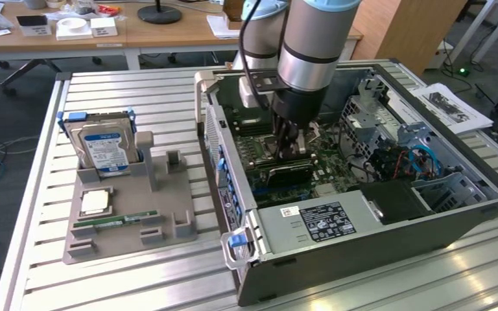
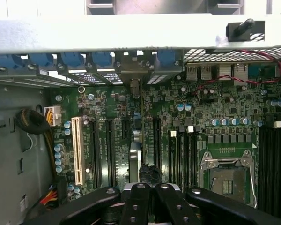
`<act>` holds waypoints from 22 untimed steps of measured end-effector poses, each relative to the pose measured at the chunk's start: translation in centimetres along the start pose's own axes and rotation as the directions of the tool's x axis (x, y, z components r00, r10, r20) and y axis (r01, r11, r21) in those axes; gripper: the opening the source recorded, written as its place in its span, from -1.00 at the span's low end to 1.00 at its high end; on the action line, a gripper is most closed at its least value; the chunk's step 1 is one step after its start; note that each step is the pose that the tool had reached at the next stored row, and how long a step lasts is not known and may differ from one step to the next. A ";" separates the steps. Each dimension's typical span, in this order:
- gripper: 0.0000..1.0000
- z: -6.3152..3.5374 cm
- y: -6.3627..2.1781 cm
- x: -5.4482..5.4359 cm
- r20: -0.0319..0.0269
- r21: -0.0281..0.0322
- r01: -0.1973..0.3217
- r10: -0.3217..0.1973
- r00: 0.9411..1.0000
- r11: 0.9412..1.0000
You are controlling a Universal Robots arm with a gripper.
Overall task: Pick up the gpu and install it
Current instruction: 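Press down on the gpu until it lock into place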
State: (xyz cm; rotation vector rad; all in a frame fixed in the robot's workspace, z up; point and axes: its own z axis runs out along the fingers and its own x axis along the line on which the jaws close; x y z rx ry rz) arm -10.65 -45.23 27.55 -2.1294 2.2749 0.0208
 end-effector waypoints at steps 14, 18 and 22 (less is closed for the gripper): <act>-0.79 0.94 0.01 0.0 0.000 0.000 0.000 0.000 1.000 1.000; -0.79 1.10 0.01 0.0 0.000 0.000 0.000 0.000 1.000 1.000; -0.79 1.13 0.01 0.0 0.000 0.000 0.000 0.000 1.000 1.000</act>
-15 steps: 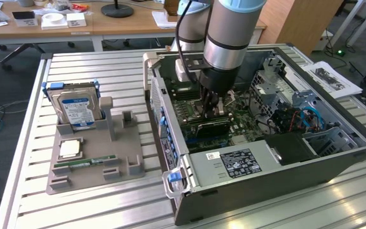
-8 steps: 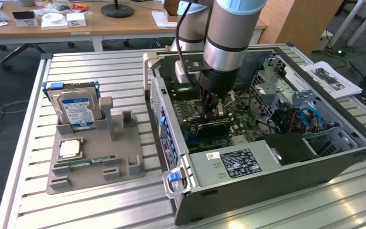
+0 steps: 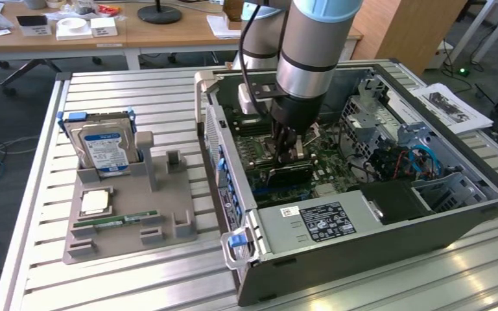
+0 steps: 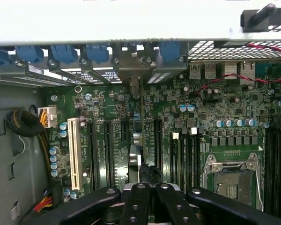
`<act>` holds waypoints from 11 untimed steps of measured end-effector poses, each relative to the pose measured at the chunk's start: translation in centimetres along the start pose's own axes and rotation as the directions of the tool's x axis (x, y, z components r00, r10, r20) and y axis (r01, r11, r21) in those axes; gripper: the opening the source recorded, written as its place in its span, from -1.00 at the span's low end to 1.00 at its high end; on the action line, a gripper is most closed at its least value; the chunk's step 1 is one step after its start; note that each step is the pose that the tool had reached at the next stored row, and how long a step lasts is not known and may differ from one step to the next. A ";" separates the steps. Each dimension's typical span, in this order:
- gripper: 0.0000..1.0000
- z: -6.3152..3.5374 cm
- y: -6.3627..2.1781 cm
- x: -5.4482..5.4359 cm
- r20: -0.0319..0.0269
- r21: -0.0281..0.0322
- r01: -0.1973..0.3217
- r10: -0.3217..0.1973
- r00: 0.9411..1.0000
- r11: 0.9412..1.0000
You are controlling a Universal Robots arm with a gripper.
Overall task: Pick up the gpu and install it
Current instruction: 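Press down on the gpu until it lock into place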
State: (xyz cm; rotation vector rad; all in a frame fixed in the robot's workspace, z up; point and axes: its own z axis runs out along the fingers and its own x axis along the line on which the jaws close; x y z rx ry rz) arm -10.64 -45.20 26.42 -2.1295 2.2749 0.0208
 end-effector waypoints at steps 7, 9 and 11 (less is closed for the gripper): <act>-0.79 0.09 0.00 0.0 0.000 0.000 0.000 0.000 1.000 1.000; -0.79 0.12 0.01 0.0 0.000 0.000 0.000 0.000 1.000 1.000; -0.79 0.18 0.03 0.0 0.000 0.000 0.000 0.000 1.000 1.000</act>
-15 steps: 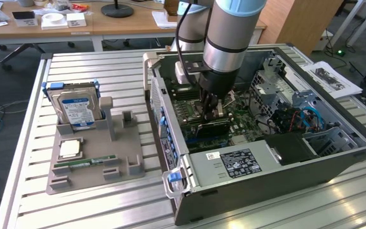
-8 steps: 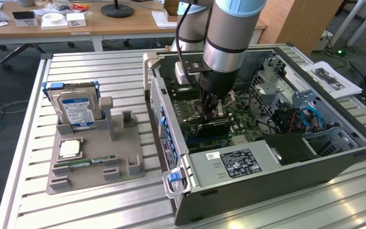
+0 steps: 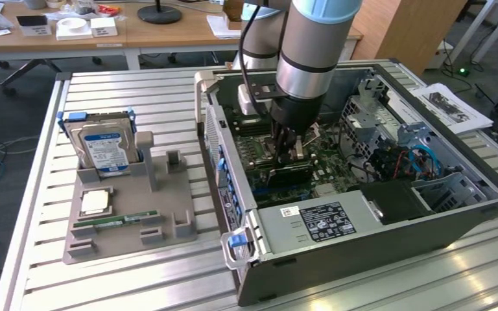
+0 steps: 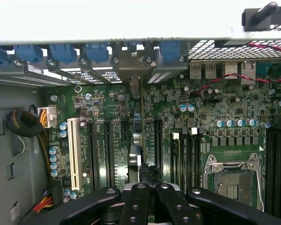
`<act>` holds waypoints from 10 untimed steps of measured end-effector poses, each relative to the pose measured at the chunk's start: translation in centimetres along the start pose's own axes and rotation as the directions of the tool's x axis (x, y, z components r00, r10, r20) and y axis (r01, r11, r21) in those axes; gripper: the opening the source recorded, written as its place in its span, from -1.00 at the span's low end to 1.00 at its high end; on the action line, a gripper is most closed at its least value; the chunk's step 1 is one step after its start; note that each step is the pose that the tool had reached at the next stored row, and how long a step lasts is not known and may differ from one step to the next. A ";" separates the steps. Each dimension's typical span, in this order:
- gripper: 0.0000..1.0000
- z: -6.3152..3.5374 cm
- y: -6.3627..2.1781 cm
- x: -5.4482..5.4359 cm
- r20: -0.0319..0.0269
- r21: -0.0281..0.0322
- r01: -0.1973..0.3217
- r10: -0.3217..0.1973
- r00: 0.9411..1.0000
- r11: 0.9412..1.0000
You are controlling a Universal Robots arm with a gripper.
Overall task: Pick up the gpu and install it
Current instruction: 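Press down on the gpu until it lock into place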
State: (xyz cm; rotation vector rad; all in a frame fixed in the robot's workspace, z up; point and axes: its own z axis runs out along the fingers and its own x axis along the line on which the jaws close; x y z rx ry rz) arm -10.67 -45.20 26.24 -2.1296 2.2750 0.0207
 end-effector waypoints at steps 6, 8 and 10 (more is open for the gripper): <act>-0.79 0.04 0.02 0.0 0.000 0.000 0.000 0.000 1.000 1.000; -0.79 0.16 0.18 0.0 -0.001 0.000 0.000 0.000 1.000 1.000; -0.79 0.17 0.24 0.0 0.000 0.000 0.000 0.000 1.000 1.000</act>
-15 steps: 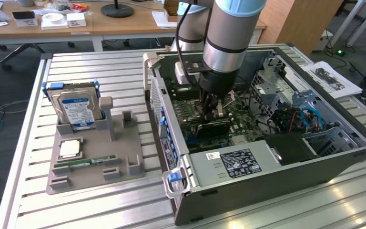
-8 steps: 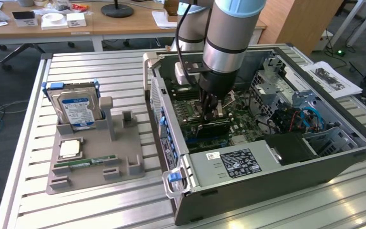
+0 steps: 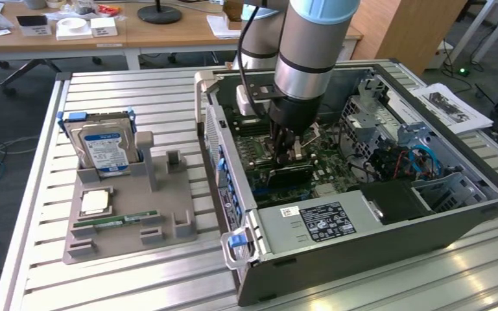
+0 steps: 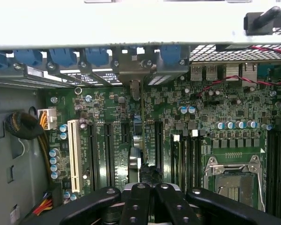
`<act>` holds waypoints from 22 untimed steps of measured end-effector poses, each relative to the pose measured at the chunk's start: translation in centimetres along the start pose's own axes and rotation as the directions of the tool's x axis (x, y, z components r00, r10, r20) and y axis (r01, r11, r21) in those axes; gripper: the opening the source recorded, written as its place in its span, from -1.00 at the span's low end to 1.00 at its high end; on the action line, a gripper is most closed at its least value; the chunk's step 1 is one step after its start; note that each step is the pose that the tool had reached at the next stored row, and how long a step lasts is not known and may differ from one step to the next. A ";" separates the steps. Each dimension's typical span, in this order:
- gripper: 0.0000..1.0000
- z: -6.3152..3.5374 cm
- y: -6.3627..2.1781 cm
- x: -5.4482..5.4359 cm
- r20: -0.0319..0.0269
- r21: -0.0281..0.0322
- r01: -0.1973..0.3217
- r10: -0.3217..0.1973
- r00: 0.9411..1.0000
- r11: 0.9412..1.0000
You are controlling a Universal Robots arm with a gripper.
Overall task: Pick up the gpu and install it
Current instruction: 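Press down on the gpu until it lock into place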
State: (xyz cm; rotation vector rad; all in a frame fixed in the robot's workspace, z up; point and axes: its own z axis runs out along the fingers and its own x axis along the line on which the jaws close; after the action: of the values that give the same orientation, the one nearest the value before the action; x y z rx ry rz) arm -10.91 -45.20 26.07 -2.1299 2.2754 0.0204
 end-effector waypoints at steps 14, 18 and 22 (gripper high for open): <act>-0.79 -0.24 0.00 0.0 0.003 0.002 0.000 0.000 1.000 1.000; -0.79 -1.24 0.00 0.0 0.001 0.000 0.000 0.000 1.000 1.000; -0.79 -2.46 -0.01 -0.1 0.001 0.000 0.000 0.000 1.000 1.000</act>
State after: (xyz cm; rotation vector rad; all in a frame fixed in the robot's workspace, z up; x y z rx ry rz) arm -10.92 -45.20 28.53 -2.1293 2.2749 0.0206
